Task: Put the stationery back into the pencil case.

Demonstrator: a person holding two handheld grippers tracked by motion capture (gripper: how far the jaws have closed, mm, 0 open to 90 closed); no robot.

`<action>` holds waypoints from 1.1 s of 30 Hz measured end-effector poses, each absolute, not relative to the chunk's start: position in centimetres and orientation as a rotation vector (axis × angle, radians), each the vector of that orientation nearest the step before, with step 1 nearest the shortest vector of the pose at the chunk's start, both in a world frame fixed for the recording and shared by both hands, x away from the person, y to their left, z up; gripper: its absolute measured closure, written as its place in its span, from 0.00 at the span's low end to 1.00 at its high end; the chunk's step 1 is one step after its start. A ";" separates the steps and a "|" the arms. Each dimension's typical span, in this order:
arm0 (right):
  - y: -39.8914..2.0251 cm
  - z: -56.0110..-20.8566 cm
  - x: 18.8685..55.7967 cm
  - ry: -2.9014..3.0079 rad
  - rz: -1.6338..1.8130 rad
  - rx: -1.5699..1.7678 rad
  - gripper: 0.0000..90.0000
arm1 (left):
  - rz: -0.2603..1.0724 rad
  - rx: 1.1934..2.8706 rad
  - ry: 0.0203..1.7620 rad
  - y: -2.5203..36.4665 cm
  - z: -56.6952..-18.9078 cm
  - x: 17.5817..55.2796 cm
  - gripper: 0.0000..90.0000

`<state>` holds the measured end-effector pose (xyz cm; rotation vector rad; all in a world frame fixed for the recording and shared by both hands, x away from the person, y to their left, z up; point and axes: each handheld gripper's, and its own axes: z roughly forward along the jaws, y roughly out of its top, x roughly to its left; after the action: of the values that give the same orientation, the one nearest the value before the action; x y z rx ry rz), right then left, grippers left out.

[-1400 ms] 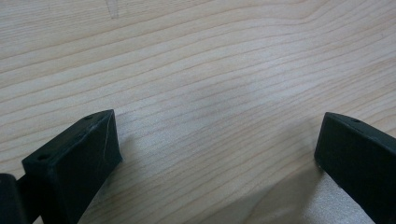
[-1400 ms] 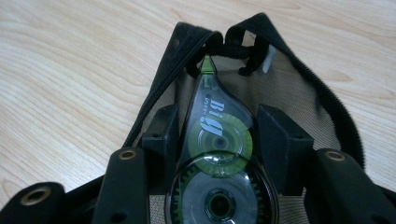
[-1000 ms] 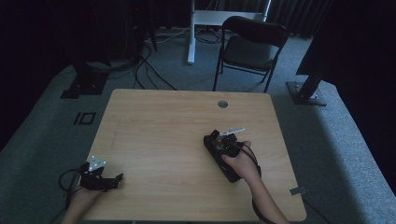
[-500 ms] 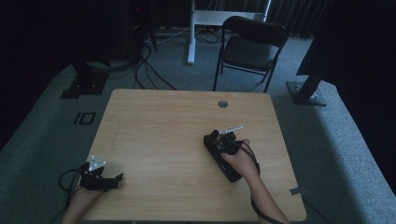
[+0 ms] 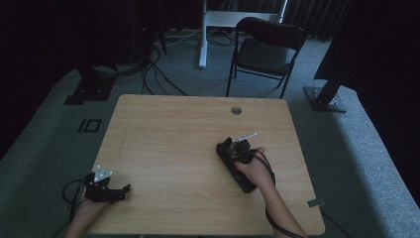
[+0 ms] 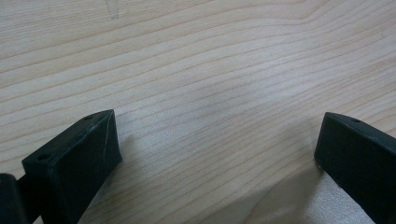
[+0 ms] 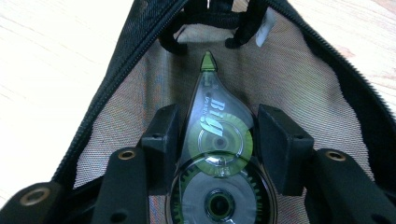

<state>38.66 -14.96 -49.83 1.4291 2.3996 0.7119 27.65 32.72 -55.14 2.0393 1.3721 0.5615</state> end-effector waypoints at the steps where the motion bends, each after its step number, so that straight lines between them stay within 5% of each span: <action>1: -14.9 -49.9 38.7 2.405 0.699 1.430 0.55 | 0.562 2.040 1.372 32.7 -55.1 27.7 0.00; 33: -17.9 -46.5 36.8 2.306 1.019 1.402 0.45 | 0.562 2.039 1.372 32.7 -55.1 27.7 0.00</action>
<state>36.76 -17.88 -46.51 1.4023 2.3058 1.0186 27.65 32.72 -55.14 2.0389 1.3722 0.5615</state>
